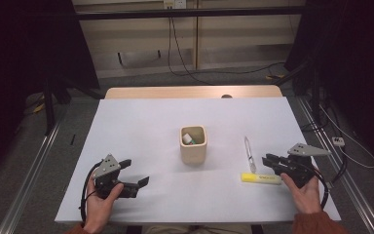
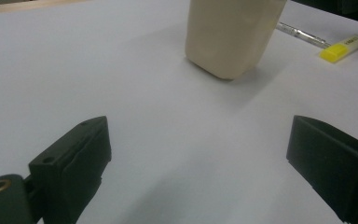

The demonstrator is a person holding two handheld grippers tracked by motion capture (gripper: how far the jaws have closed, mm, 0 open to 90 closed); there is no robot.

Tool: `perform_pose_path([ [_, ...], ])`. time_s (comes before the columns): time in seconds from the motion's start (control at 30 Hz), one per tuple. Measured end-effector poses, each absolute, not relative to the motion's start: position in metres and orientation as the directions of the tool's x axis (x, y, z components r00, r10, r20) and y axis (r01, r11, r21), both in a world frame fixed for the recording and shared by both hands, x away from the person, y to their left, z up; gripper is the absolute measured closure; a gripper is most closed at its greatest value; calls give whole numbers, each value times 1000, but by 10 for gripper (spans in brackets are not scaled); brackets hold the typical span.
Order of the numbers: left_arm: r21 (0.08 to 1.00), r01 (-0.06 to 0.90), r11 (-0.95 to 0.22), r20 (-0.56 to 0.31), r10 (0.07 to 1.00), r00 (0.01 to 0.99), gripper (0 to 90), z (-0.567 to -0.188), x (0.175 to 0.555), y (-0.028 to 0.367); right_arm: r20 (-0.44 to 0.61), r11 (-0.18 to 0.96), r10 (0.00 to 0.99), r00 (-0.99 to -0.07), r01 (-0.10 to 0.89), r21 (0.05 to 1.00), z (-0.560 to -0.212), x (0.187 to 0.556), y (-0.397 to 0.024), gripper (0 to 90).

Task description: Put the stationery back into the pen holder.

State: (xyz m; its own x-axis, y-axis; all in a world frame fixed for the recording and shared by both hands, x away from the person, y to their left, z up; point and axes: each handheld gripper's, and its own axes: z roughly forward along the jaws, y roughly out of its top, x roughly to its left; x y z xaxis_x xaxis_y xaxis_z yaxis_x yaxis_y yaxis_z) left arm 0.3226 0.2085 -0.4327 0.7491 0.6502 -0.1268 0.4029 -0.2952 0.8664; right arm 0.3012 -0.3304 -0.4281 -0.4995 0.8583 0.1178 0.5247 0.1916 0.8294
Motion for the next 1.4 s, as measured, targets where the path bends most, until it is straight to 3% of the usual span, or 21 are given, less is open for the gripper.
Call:
perform_pose_path([
  [0.07, 867, 401, -295, -125, 650, 749, 63, -433, 323, 208, 90, 227, 856, -509, 527, 819, -426, 301, -332, 863],
  [0.13, 867, 401, -295, -126, 650, 750, 64, -433, 323, 208, 95, 247, 850, -519, 551, 797, -428, 302, -333, 900],
  [0.6, 866, 402, -297, -125, 651, 749, 63, -433, 323, 208, 46, 365, 849, -526, 648, 669, -433, 307, -326, 900],
  [1.23, 865, 402, -301, -123, 649, 751, 63, -433, 323, 208, 30, 416, 847, -530, 697, 584, -442, 317, -329, 900],
  [1.4, 864, 405, -297, -127, 651, 749, 63, -434, 323, 208, 2, 444, 833, -553, 670, 595, -444, 316, -329, 900],
])
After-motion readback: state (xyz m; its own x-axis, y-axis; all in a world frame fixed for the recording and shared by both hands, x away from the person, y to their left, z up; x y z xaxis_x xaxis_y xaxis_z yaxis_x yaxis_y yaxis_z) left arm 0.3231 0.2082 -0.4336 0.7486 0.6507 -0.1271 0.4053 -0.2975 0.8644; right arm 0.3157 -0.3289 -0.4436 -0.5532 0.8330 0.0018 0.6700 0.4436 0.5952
